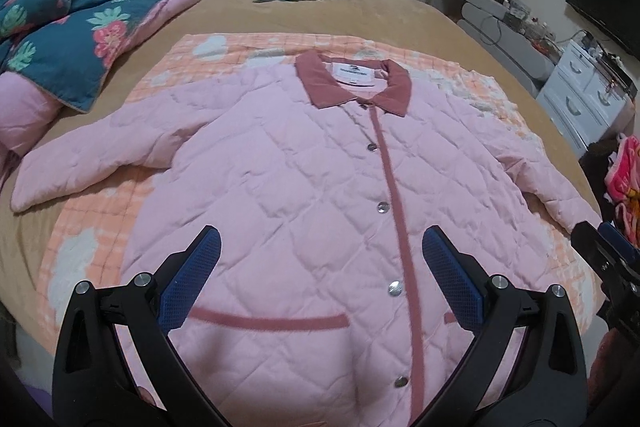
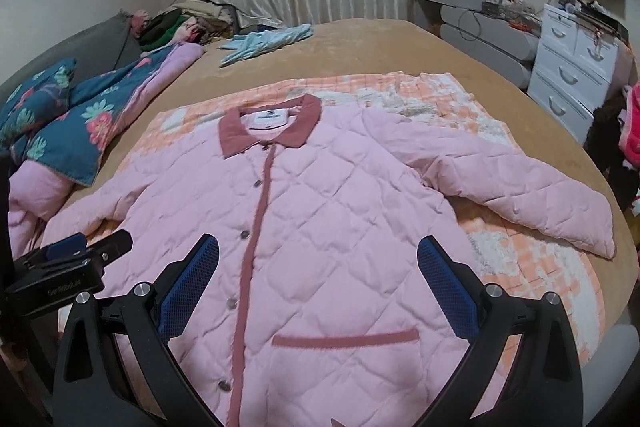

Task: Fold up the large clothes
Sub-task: 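Move the right tool toward the cuff of the sleeve beside it, then grasp the sleeve cuff with the right tool and lift it, then lay the held sleeve across the jacket body and open the right tool, then grasp the jacket's front edge with the left tool and fold it inward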

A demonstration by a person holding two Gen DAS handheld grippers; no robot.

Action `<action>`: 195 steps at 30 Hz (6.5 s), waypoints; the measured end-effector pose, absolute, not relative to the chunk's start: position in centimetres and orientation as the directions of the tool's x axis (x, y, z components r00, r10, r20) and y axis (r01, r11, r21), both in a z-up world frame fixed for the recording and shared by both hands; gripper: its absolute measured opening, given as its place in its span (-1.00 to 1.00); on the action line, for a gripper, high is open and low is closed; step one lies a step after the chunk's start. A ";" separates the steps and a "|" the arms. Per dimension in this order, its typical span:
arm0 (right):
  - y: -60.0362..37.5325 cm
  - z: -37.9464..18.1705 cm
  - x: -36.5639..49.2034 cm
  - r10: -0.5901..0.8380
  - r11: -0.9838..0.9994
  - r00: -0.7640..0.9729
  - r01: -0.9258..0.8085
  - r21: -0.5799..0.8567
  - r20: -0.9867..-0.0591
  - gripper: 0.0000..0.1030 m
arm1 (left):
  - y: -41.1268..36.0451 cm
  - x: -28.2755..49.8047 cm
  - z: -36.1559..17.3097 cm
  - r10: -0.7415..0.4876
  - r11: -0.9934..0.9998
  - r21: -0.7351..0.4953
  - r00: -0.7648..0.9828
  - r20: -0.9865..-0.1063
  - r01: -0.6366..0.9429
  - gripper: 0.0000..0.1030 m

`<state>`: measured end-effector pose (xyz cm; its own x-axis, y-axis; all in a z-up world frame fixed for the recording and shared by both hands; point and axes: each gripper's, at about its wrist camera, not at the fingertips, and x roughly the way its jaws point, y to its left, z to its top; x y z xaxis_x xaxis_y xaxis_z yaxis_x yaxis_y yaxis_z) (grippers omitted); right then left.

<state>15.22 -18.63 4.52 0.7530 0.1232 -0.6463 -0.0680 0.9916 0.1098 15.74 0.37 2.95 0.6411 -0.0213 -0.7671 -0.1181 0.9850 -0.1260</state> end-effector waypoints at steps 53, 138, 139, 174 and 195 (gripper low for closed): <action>-56.1 -10.7 22.2 -0.224 0.441 0.578 0.778 0.447 -0.785 0.92 | -10.0 34.6 -4.5 -0.069 0.997 -0.077 0.564 -0.823 0.009 0.84; -7.2 0.0 33.0 0.298 0.921 0.730 -0.389 -0.015 -0.614 -0.59 | 16.1 29.4 1.1 -0.141 0.907 -0.362 0.655 -0.742 -0.215 0.84; -6.7 -0.7 33.1 0.302 0.917 0.716 -0.399 -0.014 -0.630 -0.58 | 16.1 29.3 0.8 -0.153 0.900 -0.377 0.655 -0.740 -0.216 0.84; -20.9 -1.5 27.4 0.198 0.976 0.691 -0.208 0.071 -0.695 0.60 | 9.6 31.3 -5.7 -0.328 0.872 -0.472 0.566 -0.756 -0.126 -0.65; -24.5 -5.3 33.8 0.065 0.997 0.588 -0.068 0.031 -0.806 0.60 | 11.9 31.3 -7.4 -0.150 0.951 -0.275 0.570 -0.808 -0.140 -0.51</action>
<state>33.77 -24.45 -5.32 0.5881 0.0648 -0.8062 -0.0677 0.9972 0.0308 31.25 11.90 -7.37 0.5700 -0.1498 -0.8079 -0.1403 0.9511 -0.2753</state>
